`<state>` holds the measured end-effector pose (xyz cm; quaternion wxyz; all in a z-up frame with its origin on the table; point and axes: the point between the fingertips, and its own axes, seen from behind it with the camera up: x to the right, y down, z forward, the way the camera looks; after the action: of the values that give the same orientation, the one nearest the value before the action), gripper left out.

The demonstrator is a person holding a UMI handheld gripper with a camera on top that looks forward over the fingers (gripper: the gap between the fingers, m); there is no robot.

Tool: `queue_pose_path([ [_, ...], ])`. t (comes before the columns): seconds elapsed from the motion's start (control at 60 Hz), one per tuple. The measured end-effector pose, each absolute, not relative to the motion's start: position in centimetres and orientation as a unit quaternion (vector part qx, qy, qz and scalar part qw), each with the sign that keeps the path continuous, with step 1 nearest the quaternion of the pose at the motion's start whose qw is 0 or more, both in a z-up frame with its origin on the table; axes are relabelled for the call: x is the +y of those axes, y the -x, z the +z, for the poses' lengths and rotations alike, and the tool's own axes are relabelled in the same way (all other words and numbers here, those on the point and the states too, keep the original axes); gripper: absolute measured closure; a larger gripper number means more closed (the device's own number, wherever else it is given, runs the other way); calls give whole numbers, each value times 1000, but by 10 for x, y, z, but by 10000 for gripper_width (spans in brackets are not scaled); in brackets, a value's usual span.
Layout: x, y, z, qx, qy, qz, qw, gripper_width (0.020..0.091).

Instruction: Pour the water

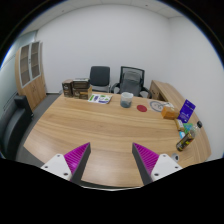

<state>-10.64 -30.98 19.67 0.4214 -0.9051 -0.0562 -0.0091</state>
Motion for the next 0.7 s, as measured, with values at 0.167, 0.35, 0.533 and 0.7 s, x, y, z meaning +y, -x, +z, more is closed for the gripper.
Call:
queue_pose_path([
  [0.167, -316, 47, 182, -40, 908, -24, 417, 249],
  [0.35, -325, -56, 154, -9, 912, -42, 409, 250],
  [0.533, -323, -181, 117, 19, 911, -69, 406, 249],
  [0.7, -299, -286, 87, 46, 906, -79, 413, 242],
])
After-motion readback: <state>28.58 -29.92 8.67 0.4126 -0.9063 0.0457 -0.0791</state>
